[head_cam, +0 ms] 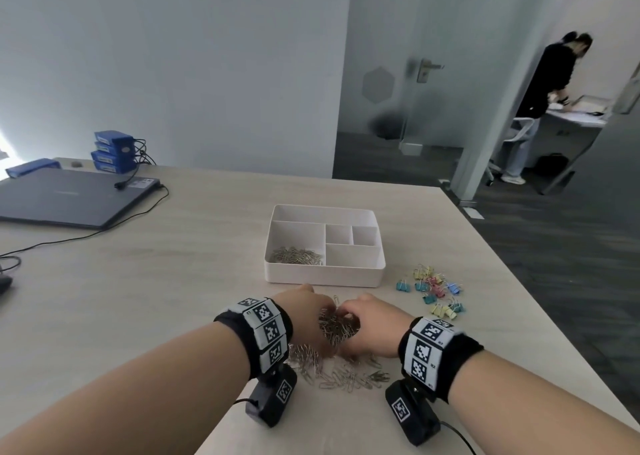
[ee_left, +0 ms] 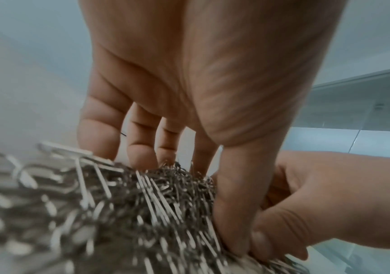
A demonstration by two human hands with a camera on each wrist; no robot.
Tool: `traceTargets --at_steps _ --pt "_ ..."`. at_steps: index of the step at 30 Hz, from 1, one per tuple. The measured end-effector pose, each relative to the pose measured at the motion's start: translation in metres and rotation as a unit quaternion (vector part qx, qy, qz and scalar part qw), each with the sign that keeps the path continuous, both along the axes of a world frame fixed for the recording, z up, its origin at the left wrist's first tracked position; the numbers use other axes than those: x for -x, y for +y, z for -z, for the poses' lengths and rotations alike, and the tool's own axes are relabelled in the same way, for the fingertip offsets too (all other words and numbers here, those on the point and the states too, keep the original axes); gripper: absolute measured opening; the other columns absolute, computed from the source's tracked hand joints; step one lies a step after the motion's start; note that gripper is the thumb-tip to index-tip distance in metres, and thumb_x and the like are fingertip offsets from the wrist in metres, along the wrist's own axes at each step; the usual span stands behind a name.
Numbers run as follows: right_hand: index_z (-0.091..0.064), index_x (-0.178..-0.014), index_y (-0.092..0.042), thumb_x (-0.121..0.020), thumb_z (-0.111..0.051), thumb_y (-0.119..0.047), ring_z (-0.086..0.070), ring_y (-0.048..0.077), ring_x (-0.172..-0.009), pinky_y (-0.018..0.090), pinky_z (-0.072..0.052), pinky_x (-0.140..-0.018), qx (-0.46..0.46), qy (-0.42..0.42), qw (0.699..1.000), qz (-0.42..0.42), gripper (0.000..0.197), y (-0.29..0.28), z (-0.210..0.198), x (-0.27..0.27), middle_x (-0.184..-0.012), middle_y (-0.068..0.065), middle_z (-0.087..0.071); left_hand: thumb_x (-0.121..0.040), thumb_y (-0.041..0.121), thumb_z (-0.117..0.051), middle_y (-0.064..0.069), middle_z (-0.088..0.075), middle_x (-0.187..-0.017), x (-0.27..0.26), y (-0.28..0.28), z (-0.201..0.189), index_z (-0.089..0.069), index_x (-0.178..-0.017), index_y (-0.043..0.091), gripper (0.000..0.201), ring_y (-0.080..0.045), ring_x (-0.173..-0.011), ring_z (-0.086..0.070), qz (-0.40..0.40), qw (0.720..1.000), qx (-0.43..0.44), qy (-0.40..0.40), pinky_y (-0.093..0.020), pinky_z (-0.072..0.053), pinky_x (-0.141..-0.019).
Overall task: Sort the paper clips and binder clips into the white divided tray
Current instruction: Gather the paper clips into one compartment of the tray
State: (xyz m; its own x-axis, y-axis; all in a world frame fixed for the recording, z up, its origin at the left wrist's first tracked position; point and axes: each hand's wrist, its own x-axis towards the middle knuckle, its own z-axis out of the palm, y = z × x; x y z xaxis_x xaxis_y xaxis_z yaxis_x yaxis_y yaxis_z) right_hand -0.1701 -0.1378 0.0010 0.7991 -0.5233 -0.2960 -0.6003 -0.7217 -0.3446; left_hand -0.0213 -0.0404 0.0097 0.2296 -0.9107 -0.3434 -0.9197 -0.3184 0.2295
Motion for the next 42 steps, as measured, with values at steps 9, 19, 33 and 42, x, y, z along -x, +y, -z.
traceTargets --at_steps 9,19,33,42 --pt "-0.067 -0.117 -0.026 -0.081 -0.075 -0.036 -0.061 0.017 -0.104 0.028 -0.048 -0.088 -0.004 -0.051 0.999 0.013 0.039 -0.001 0.001 -0.005 -0.115 -0.001 -0.065 -0.076 0.038 -0.076 0.006 -0.067 -0.112 -0.011 0.000 0.006 -0.066 -0.120 0.031 0.045 -0.015 -0.094 -0.062 -0.016 0.996 0.061 0.056 -0.027 -0.051 -0.080" --pt "-0.069 -0.089 -0.030 -0.085 -0.073 -0.026 -0.067 0.015 -0.069 0.032 -0.059 -0.071 -0.103 -0.112 0.986 0.067 0.008 -0.006 -0.001 -0.005 -0.087 -0.005 -0.071 -0.082 0.024 -0.073 0.006 -0.070 -0.078 -0.026 0.005 0.005 -0.074 -0.096 0.022 0.014 -0.013 -0.055 -0.068 -0.066 0.981 0.096 0.156 -0.024 -0.057 -0.053" --pt "-0.072 -0.095 -0.015 -0.089 -0.072 -0.016 -0.062 0.016 -0.061 0.036 -0.060 -0.068 -0.197 -0.174 0.961 0.089 0.007 -0.015 -0.007 -0.006 -0.079 0.009 -0.067 -0.085 0.016 -0.074 0.009 -0.072 -0.071 -0.056 0.008 -0.004 -0.078 -0.088 0.020 0.007 -0.011 -0.067 -0.071 -0.095 0.948 0.156 0.260 -0.032 -0.064 -0.064" --pt "-0.073 -0.091 -0.021 -0.087 -0.073 -0.017 -0.063 0.018 -0.063 0.037 -0.060 -0.069 -0.235 -0.199 0.946 0.100 0.006 -0.016 -0.003 -0.006 -0.081 0.012 -0.068 -0.084 0.016 -0.077 0.005 -0.073 -0.072 -0.094 -0.021 -0.039 -0.078 -0.088 0.018 0.005 -0.010 -0.069 -0.070 -0.154 0.913 0.240 0.290 -0.032 -0.063 -0.065"
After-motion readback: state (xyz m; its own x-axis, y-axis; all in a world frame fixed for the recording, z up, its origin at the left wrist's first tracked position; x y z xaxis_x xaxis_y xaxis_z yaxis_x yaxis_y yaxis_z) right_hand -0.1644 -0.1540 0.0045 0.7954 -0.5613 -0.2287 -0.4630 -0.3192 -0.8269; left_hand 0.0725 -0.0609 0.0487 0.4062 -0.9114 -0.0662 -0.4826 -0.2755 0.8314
